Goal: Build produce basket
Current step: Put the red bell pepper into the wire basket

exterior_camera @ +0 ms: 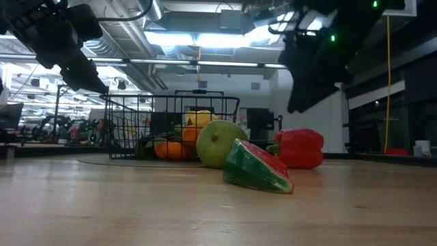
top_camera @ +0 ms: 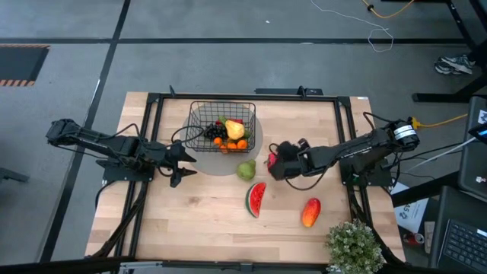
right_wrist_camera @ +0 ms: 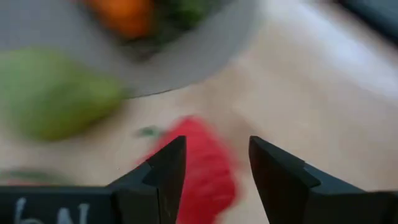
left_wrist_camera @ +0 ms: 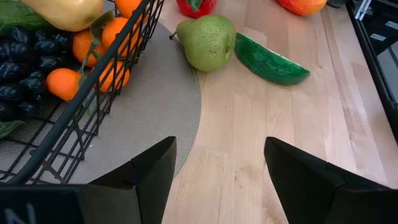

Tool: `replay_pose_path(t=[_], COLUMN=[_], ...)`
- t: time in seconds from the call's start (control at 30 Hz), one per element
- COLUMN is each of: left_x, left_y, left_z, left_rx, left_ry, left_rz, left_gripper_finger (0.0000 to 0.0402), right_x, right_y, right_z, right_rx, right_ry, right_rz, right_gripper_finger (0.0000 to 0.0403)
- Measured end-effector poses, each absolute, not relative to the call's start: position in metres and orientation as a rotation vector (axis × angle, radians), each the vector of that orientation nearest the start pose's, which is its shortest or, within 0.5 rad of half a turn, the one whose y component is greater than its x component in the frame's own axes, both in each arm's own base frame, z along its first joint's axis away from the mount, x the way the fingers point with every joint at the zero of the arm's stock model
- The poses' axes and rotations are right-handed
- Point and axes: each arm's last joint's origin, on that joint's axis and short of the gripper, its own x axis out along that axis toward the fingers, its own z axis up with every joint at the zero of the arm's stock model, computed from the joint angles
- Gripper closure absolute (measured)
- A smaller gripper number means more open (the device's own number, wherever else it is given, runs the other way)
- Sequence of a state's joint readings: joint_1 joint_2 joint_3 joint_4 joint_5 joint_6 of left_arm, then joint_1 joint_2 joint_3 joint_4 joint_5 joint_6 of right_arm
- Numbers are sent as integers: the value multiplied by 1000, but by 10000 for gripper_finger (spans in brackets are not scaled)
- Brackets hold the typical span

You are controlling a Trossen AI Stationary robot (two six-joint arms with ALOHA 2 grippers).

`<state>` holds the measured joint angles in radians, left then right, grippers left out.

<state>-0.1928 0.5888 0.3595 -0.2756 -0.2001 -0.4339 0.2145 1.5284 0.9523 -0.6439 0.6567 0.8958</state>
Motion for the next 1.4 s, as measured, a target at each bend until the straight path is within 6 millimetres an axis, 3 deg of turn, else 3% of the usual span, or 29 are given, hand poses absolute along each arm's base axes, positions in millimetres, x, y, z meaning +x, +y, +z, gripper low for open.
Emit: replay_pose_path(t=[0.23,0.37,0.63,0.73,0.9,1.13,1.4], left_x=[135,135,135,135,135,135,135], left_y=[-21,-21,-21,-21,-21,-21,-21], left_z=[206,206,206,206,206,206,206], left_rx=[-312,-279,-283,-284,-284,-284,-284], left_ry=[484,486,486,486,486,486,486], left_rz=[110,103,104,104,104,104,104], left_gripper_finger=[160,160,160,160,160,160,160], right_x=[292,291,283,278,272,272,267], right_y=[73,82,67,57,44,22,12], right_z=[205,194,142,132,132,144,159], right_rx=[295,303,346,344,307,216,271], right_ry=[889,974,1114,1144,1123,918,867], right_rz=[-352,-260,-446,-543,-716,-967,-1010], right_gripper_finger=[226,226,226,226,226,226,226])
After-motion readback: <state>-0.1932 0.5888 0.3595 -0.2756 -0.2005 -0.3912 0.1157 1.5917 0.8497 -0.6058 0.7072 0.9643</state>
